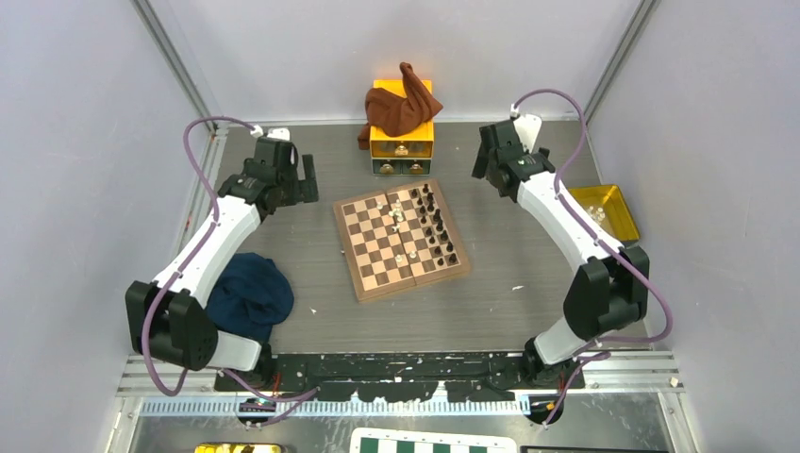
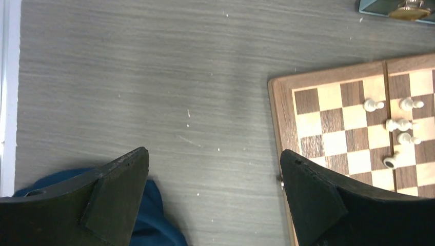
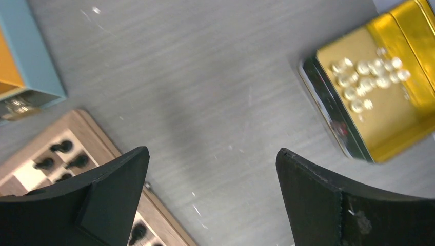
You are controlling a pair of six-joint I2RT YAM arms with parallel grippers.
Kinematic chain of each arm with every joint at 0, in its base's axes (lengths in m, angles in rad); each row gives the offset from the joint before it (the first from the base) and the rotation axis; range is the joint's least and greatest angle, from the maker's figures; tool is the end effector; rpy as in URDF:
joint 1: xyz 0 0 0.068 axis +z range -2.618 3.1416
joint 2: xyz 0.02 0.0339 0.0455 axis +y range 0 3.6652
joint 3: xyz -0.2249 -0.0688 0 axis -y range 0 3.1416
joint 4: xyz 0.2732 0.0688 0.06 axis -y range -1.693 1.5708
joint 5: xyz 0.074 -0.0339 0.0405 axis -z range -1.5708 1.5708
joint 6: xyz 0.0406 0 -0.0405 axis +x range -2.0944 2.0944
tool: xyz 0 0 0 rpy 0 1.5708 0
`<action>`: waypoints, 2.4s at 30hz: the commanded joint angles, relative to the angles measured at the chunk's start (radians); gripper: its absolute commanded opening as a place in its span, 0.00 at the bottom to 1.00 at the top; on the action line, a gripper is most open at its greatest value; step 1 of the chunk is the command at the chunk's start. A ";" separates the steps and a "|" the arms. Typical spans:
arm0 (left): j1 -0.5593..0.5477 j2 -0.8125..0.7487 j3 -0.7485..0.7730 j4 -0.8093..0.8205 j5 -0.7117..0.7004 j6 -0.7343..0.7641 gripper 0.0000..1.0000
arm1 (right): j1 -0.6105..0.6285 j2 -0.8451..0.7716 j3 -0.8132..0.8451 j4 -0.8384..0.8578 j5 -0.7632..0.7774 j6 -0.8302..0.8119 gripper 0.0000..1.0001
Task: Set up the chess pieces on the board
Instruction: Adjust the storage box at the center of the board.
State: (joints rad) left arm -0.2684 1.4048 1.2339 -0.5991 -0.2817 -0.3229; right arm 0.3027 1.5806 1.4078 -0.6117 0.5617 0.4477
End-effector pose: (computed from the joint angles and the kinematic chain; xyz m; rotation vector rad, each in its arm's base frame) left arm 0.3341 -0.0802 0.2693 -0.2006 2.2947 0.0283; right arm 0.3676 0.0921 0.2740 0.4234 2.1831 -0.2571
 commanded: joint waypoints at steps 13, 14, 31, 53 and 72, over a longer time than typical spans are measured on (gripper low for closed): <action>-0.065 -0.190 -0.116 -0.080 0.118 -0.132 1.00 | -0.230 -0.392 -0.294 -0.050 0.138 0.371 0.75; -0.069 -0.195 -0.122 -0.075 0.117 -0.137 1.00 | -0.257 -0.380 -0.297 -0.039 0.124 0.380 0.75; -0.081 -0.201 -0.147 -0.094 0.104 -0.133 1.00 | -0.523 -0.169 -0.278 0.091 -0.048 0.452 0.77; -0.081 -0.148 -0.199 -0.041 0.084 -0.165 1.00 | -0.550 0.179 -0.020 0.125 -0.237 0.421 0.75; -0.081 -0.059 -0.168 -0.054 0.027 -0.140 1.00 | -0.550 0.409 0.129 0.150 -0.288 0.399 0.56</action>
State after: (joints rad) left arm -0.3458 1.3369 1.0245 -0.6704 -0.2188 -0.4709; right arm -0.2443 1.9652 1.4673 -0.4866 0.2878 0.8604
